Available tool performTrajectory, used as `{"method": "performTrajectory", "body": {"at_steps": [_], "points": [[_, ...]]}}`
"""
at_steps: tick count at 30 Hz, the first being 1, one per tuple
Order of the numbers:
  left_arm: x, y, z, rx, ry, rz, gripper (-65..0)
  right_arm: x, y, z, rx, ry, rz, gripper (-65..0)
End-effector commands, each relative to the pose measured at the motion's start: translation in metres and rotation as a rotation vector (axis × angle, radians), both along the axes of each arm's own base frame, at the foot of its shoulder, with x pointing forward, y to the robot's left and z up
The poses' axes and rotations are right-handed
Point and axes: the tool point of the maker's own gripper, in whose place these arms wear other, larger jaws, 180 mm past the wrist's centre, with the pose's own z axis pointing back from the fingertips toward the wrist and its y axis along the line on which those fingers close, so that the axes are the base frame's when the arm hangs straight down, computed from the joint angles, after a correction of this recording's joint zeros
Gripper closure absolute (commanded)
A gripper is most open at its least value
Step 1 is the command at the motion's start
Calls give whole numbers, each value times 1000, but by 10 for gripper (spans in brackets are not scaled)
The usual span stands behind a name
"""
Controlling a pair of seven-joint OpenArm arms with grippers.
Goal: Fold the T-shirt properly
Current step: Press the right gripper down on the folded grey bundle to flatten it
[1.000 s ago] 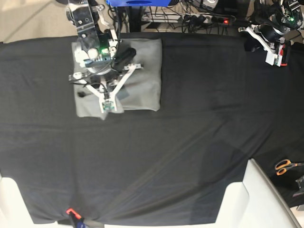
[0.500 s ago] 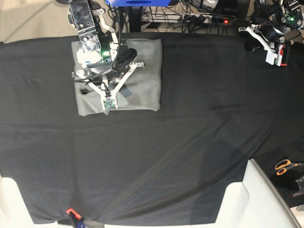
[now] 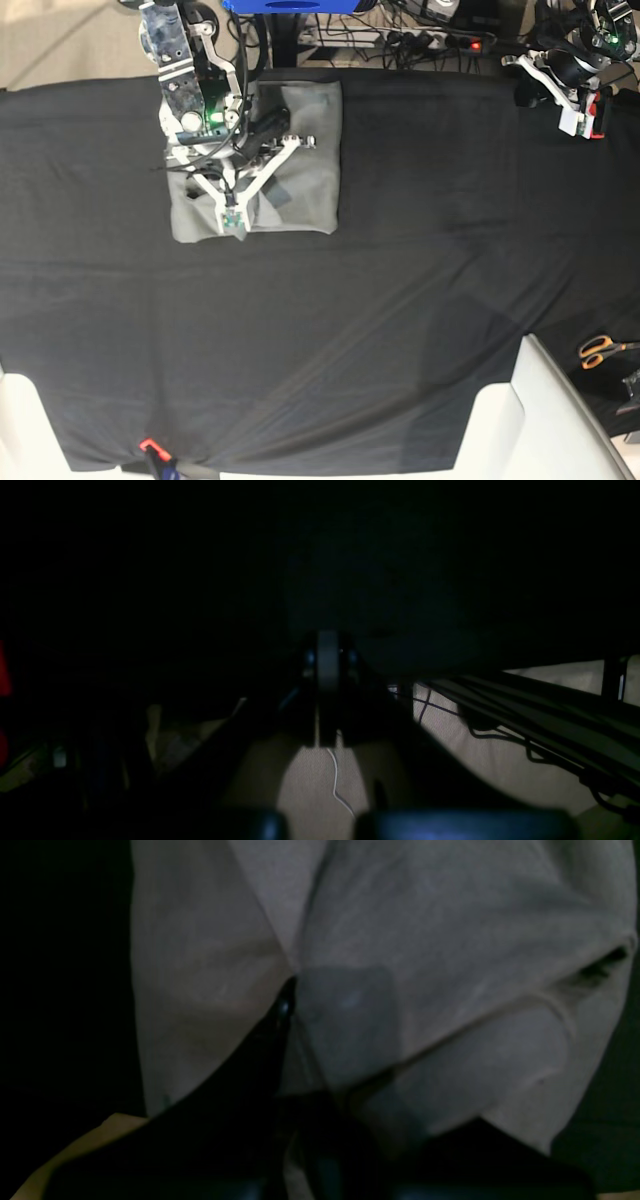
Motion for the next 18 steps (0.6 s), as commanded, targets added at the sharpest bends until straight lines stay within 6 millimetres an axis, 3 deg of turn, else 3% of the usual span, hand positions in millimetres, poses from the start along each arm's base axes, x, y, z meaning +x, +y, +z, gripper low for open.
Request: {"method": "performTrajectory", "body": {"at_steps": [1,18], "points": [[3,4,7,7,-23,-10,0,8,3,8,15,-35,-3,-3],[3,4,7,7,-23,-10,0,5,17,2,101,-18,-16,-5]]}}
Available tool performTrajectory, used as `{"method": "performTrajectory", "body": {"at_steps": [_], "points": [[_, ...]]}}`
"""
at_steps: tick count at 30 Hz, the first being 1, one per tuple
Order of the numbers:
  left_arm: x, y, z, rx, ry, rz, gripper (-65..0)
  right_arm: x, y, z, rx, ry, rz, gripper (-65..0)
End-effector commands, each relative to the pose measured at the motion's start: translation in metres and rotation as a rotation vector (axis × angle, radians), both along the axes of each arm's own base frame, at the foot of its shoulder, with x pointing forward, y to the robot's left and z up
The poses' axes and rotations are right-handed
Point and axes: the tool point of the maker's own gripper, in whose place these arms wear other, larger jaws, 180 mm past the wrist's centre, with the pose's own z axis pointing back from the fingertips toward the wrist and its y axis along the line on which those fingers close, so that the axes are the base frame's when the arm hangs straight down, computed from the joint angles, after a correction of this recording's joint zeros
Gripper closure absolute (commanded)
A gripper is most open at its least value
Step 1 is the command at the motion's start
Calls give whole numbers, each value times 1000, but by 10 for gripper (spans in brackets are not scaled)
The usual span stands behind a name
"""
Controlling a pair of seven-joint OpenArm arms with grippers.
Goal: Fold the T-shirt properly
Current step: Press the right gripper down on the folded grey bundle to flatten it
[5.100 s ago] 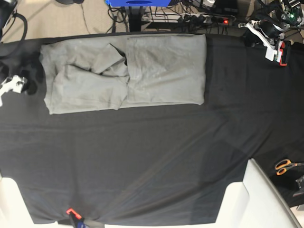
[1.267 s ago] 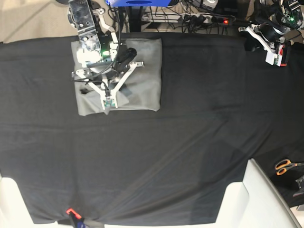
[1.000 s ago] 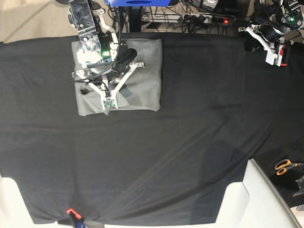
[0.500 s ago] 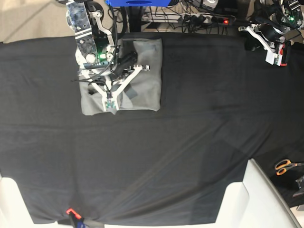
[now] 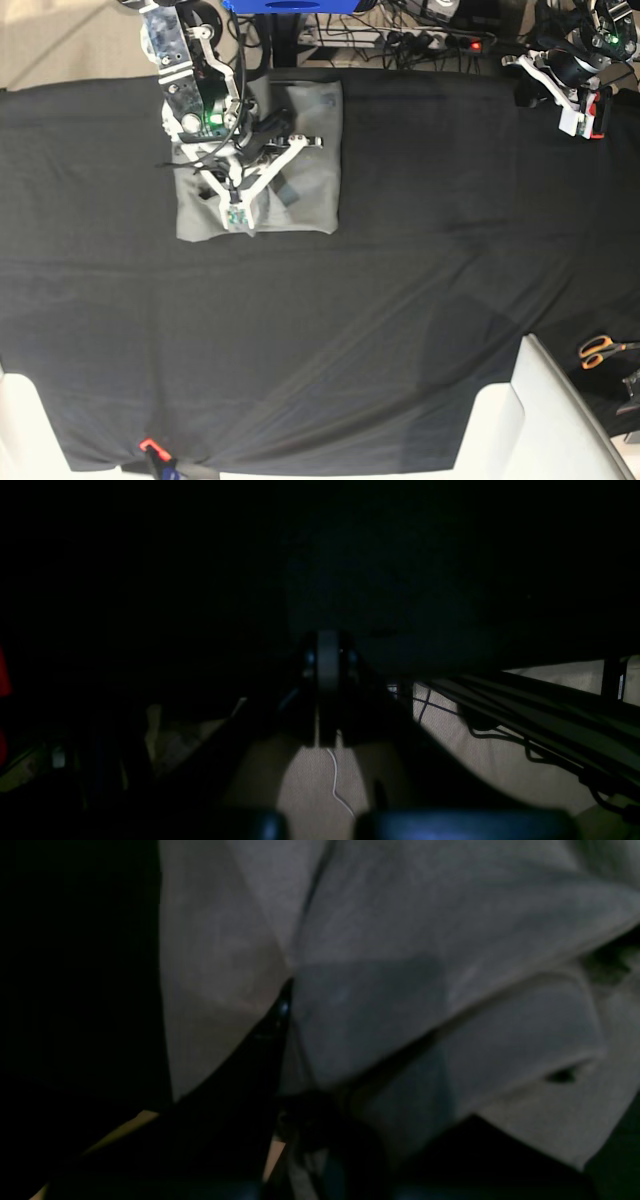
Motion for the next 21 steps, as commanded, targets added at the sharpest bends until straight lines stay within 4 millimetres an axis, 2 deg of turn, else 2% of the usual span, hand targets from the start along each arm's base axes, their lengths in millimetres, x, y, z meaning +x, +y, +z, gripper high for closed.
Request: {"method": "performTrajectory", "body": {"at_steps": [1,17,19,21], "points": [[3,4,7,7,-24,-10,0,8,4,9,18,-37,-2,-5],[3,4,7,7,-24,-10,0,5,5,8,24,-26,-2,-12],[3,4,7,7,-24,-10,0,4,6,7,27,-23,-1,-72],[3,4,7,7,-24,-10,0,1,8,7,31,-22,0,-195]]}}
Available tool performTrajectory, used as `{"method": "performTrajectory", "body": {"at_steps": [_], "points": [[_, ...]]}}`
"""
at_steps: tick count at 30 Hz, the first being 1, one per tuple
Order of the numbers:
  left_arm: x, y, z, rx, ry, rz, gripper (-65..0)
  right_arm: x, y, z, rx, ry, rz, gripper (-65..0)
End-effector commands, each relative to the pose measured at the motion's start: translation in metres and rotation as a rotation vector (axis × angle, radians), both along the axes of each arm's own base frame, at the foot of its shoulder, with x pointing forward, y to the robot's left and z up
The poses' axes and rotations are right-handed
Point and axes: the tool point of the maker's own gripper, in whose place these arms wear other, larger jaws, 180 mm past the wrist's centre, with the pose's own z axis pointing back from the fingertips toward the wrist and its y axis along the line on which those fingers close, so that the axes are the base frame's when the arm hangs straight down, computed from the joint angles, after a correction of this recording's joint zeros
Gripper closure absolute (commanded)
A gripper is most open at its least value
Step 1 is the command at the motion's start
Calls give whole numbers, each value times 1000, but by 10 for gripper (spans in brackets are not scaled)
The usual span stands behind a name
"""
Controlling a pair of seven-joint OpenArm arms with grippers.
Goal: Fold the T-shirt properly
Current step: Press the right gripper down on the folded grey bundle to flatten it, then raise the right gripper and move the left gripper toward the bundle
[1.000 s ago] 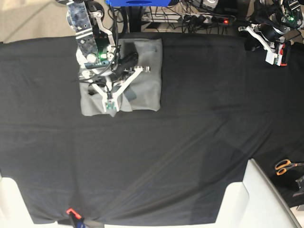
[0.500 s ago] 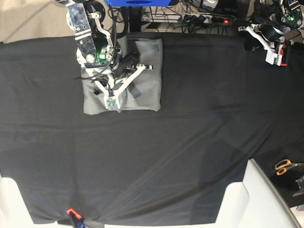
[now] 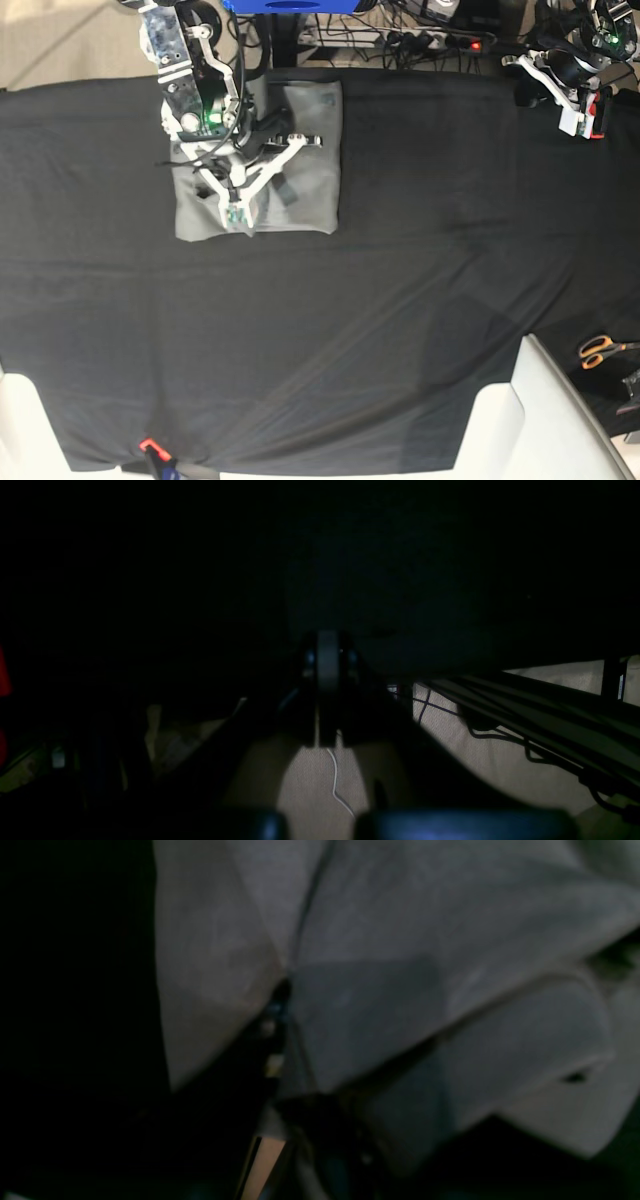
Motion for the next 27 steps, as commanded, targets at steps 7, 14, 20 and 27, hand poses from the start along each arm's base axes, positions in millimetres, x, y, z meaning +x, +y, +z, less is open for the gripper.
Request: {"method": "performTrajectory", "body": {"at_steps": [7,14,20,27], "points": [[3,4,7,7,-23,-10,0,3,15,11,128,-3,-7,-357],[5,4,8,7,-28,-10,0,12,24,23,230,-38,117,-357],[6,5,8,10,-29,-12,0,13,53,39,246,-40,344,-357],[7,5,8,10,-31,-12,0,14,102,68,211,-58,598,-357]]}}
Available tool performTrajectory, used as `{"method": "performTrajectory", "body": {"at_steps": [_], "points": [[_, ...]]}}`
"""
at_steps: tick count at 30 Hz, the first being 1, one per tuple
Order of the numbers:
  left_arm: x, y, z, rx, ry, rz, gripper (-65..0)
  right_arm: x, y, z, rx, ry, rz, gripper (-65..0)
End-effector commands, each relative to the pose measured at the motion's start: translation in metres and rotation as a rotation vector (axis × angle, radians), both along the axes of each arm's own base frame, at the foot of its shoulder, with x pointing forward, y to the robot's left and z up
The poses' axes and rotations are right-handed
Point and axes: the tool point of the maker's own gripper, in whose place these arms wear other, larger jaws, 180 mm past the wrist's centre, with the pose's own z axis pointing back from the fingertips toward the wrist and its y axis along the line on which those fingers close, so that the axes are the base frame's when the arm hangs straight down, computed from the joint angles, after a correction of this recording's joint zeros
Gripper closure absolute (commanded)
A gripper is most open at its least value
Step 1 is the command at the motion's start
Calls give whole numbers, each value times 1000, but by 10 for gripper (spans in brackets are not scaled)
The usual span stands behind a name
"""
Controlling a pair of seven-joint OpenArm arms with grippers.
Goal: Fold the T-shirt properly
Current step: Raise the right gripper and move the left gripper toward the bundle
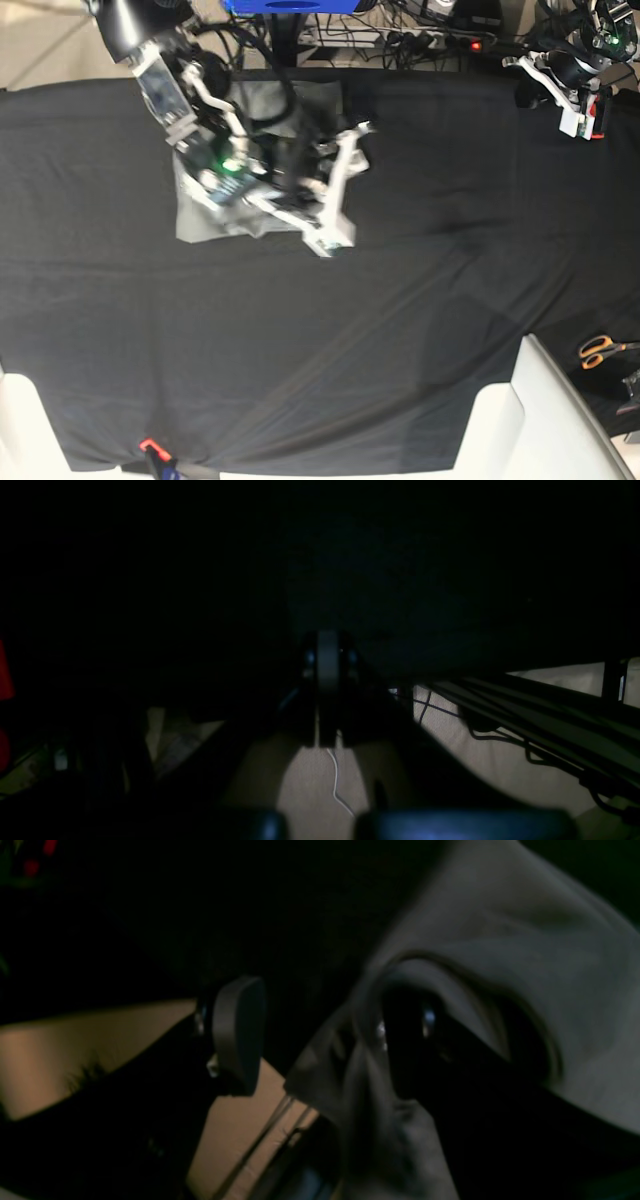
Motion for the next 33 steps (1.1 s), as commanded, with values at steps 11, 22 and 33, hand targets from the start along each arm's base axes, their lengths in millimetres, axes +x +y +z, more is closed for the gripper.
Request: {"method": "performTrajectory", "body": {"at_steps": [11,22,33], "points": [[5,5,7,8,-26,-11,0,25,-23,74,40,-178,-27,-356],[5,-13,2,-18,-14,-49,0,16,-127,10,-70,-153,-271,-299],[25,-105,23,-115,-104,-240,0,0,-178,-13,-70,-168,-475,-6]]}}
